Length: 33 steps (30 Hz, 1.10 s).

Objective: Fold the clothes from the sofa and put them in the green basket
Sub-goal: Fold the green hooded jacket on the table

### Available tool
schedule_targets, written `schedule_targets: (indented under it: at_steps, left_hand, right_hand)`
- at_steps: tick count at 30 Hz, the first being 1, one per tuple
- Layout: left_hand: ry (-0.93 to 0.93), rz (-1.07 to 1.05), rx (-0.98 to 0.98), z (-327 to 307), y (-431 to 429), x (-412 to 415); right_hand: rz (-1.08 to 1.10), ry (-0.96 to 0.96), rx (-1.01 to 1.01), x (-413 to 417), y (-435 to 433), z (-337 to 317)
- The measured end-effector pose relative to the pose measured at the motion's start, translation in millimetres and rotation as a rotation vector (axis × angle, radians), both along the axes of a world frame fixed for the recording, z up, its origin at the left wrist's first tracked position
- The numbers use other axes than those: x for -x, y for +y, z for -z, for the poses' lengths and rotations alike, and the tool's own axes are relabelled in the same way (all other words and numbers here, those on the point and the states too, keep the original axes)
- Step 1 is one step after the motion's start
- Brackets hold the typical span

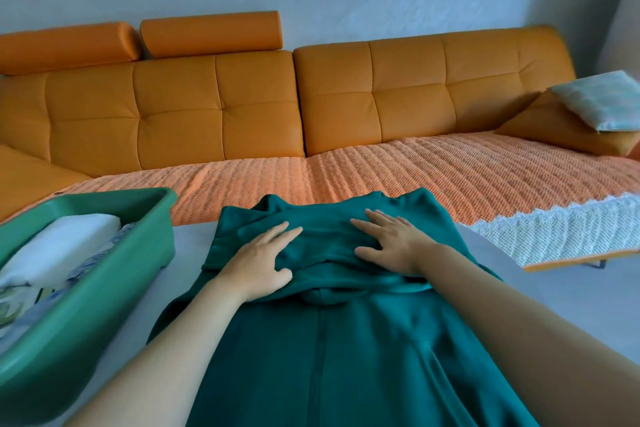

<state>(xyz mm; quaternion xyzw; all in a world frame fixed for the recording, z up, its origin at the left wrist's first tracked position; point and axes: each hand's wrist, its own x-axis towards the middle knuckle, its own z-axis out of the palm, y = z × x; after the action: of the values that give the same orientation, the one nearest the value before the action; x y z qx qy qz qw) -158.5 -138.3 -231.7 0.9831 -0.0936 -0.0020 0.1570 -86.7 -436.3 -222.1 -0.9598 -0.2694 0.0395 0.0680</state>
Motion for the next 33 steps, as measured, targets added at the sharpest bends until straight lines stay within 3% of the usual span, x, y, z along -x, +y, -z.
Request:
schedule_targets:
  at_steps: [4, 10, 12, 16, 19, 22, 25, 30, 33]
  left_hand:
    - [0.041, -0.047, -0.049, 2, 7, 6]
    - [-0.387, -0.077, -0.065, -3, 17, 17]
    - [-0.306, -0.037, -0.096, -1, 18, 26]
    - [0.09, 0.001, -0.096, 13, 25, 43]
    - [0.003, -0.156, 0.164, 5, 27, 41]
    - [-0.16, -0.394, 0.007, 3, 30, 36]
    - [-0.011, -0.565, 0.031, 4, 42, 30]
    - [0.122, -0.586, 0.103, -2, 61, 7]
    - [0.096, -0.574, 0.197, -1, 67, -5]
  right_hand:
    - [-0.144, 0.026, 0.034, 32, 14, -4]
    - [-0.206, -0.006, 0.03, 40, 6, -13]
    - [-0.206, 0.04, 0.013, 42, 1, -13]
    - [-0.043, 0.104, -0.126, 49, 15, -4]
    - [0.089, -0.038, -0.227, 50, 42, -6]
    - [0.09, -0.085, -0.166, 55, 72, 3]
    - [0.126, 0.083, -0.083, 61, 96, 19]
    - [0.126, 0.001, -0.081, 54, 106, 36]
    - [0.116, -0.005, -0.118, 48, 108, 41]
